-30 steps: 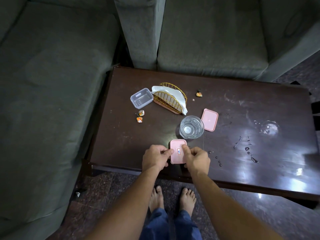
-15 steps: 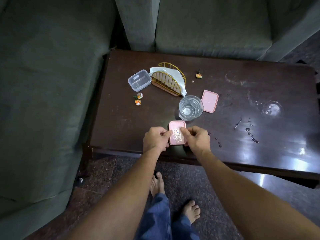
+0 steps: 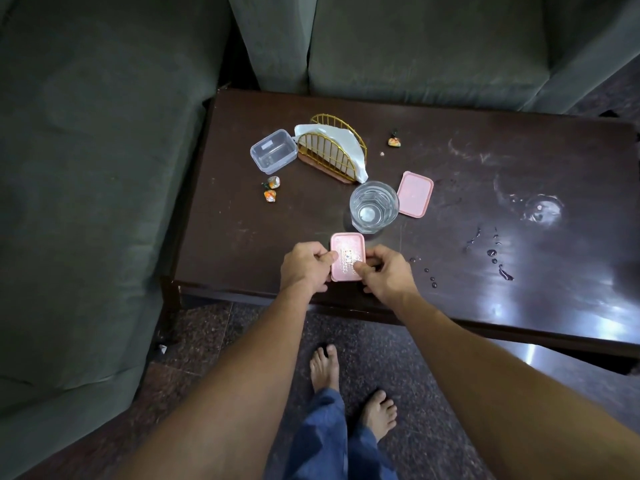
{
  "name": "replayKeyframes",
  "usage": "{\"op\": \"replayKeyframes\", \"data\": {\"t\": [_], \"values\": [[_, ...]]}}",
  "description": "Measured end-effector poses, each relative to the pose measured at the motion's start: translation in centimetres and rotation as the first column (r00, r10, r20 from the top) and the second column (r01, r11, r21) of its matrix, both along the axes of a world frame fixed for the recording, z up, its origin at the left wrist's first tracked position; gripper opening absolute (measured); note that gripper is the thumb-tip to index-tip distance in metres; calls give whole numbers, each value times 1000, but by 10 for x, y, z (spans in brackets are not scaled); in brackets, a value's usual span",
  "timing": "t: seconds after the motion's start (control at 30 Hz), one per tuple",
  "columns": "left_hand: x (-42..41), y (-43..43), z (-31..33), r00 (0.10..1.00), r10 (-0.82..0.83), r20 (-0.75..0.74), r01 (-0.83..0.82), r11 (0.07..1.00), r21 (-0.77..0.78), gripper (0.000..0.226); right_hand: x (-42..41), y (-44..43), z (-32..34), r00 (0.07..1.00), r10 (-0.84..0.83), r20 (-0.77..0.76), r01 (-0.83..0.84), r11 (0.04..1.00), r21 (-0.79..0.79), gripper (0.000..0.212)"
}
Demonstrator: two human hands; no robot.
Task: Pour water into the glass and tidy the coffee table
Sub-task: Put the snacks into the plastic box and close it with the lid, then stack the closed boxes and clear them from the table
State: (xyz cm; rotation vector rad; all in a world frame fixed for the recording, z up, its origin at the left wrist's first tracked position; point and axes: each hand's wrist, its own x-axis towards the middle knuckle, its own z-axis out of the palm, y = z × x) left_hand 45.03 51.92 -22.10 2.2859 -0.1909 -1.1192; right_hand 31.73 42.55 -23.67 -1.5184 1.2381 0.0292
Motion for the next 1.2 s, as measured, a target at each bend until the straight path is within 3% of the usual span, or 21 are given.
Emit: {"op": "replayKeyframes", "data": {"t": [0.13, 0.27, 0.5, 0.6, 0.87, 1.0, 1.2], "values": [[-1, -3, 1, 999, -1, 43, 0, 1000, 21, 25, 9, 1, 14, 998, -34, -62, 34, 999, 3, 5], [-9, 0, 10, 998, -31, 48, 29, 999, 33, 21, 1, 9, 20, 985, -110, -130, 112, 994, 13, 10], [-90, -5, 51, 986, -158, -62, 156, 987, -31, 26, -94, 4, 71, 959, -197, -204, 200, 980, -7, 16], [-118, -53, 89, 959, -277, -59, 268, 956, -120, 26, -128, -34, 116, 935, -301, -190, 290, 953, -84, 17], [-165, -235, 199, 857, -489, 163, 516, 809, -281, 26, -198, -188, 189, 867, -497, 35, 486, 829, -278, 16], [-212, -312, 224, 825, -522, 217, 566, 759, -324, 21, -237, -252, 233, 824, -559, 88, 549, 753, -362, 7], [-312, -420, 220, 791, -566, 232, 612, 724, -318, 26, -324, -344, 248, 767, -640, 52, 603, 689, -402, 23]]}}
